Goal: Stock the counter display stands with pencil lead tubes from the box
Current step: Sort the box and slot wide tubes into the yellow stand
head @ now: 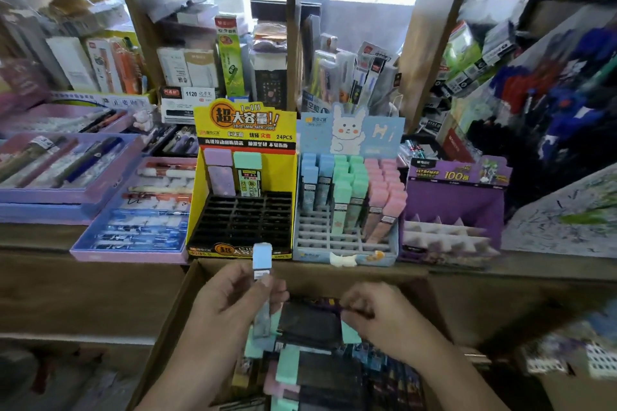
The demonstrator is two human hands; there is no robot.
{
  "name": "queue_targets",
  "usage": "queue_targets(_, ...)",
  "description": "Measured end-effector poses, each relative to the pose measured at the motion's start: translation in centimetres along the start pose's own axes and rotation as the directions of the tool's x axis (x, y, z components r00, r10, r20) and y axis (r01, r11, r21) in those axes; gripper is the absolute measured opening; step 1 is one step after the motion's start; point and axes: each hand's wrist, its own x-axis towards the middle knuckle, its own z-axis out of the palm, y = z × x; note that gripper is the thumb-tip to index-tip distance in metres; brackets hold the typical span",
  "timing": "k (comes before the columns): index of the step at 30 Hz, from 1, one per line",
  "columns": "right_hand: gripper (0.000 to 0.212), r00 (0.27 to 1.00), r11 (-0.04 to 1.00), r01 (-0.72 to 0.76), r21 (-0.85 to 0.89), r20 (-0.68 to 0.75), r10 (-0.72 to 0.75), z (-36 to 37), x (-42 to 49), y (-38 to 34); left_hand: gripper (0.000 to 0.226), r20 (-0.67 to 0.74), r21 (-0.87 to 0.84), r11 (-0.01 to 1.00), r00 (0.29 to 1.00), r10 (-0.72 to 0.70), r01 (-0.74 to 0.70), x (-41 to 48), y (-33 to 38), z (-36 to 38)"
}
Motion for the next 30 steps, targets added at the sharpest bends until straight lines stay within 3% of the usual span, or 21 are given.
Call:
queue_targets(3,0.007,0.992,0.996,-0.086,-0.011,0.092,0.087,-0.2,0.6,1.3,0.021,0.073,0.202,0.969,0.989,0.127,-0.139,0.8,2.1,-0.2)
queue_targets(7,0.006,0.989,0.994,-0.105,-0.002,0.105,0.105,-0.2,0.7,1.9,0.018,0.142,0.339,0.898,0.958,0.247,-0.282,2.9,5.2,0.1)
queue_targets(20,0.005,0.989,0.993,-0.117,-0.021,0.084,0.119,-0.2,0.5,1.8,0.012,0.188,0.504,0.739,0.892,0.412,-0.448,11.6,9.7,3.3)
queue_targets(26,0.004,0.99,0.993,-0.12,-0.015,0.074,0.121,-0.3,0.1,1.8,0.012,0.256,0.727,0.499,0.861,0.44,-0.472,13.2,9.3,5.2)
queue_targets(30,0.003,0.99,0.993,-0.12,-0.011,0.072,0.121,-0.4,0.1,1.7,0.007,0.287,0.786,0.404,0.855,0.432,-0.468,13.4,8.8,5.8)
